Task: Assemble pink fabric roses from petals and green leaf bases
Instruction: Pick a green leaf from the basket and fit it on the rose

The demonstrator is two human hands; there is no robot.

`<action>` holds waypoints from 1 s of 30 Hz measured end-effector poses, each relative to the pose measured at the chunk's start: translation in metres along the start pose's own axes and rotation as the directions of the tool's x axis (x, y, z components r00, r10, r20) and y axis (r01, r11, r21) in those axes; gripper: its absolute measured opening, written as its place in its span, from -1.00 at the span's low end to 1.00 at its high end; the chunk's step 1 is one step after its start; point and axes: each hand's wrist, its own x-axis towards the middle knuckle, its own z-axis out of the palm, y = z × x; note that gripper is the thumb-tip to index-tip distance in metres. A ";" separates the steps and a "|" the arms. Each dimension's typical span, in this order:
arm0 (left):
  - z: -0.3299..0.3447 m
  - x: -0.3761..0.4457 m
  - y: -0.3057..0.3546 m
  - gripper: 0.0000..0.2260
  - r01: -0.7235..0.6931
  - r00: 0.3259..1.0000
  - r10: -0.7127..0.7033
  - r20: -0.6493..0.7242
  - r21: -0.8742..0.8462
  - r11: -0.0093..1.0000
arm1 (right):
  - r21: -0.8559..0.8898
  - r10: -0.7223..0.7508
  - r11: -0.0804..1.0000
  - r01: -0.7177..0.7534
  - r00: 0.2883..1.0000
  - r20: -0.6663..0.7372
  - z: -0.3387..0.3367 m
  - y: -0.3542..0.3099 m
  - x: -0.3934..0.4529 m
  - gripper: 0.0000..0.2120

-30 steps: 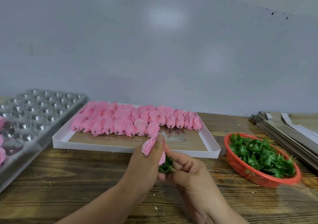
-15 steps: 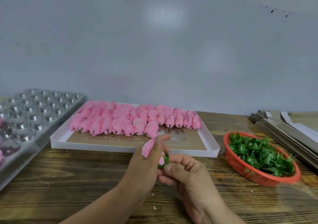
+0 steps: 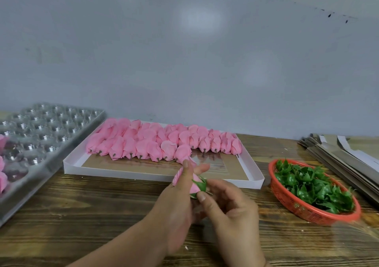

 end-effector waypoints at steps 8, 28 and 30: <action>-0.007 0.003 0.002 -0.50 0.207 0.978 -0.209 0.003 -0.141 0.968 | -0.615 -0.533 0.521 0.591 0.789 0.306 -0.003 0.005 0.003 -0.74; -0.007 0.000 -0.012 -0.41 0.005 0.928 -0.028 0.370 0.062 0.998 | 0.330 0.405 0.848 -0.415 0.909 0.101 -0.003 -0.016 0.009 -0.80; -0.010 0.002 -0.014 -0.34 0.013 0.932 -0.010 0.362 -0.005 1.000 | 0.435 0.486 0.742 -0.511 0.856 0.178 -0.003 -0.017 0.009 -0.72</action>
